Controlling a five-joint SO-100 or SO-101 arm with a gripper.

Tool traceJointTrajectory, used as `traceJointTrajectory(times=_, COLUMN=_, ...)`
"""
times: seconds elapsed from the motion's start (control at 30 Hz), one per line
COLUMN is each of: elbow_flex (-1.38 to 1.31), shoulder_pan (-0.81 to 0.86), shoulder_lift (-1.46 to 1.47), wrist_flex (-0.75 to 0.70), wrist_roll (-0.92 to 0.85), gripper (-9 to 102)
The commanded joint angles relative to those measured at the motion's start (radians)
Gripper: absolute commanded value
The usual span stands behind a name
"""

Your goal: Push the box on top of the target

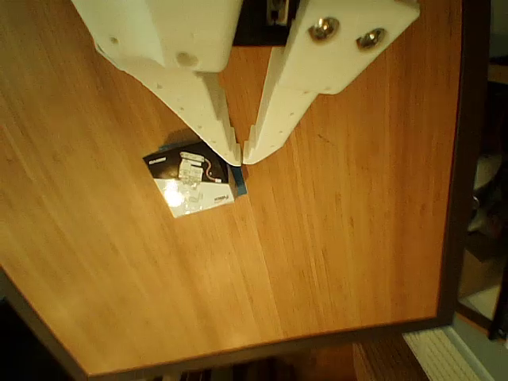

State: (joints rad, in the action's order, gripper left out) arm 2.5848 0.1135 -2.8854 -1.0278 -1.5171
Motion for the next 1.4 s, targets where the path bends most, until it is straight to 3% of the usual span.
traceJointTrajectory(times=0.0, elbow_flex=0.034, shoulder_pan=-0.017, shoulder_lift=-0.084, wrist_flex=-0.008, wrist_roll=-0.008, gripper=0)
traceJointTrajectory(times=0.33, elbow_flex=0.239, shoulder_pan=-0.058, shoulder_lift=-0.325, wrist_flex=-0.003, wrist_roll=-0.043, gripper=0)
traceJointTrajectory(times=1.37, elbow_flex=0.368, shoulder_pan=-0.035, shoulder_lift=-0.480, wrist_flex=-0.037, wrist_roll=-0.133, gripper=0)
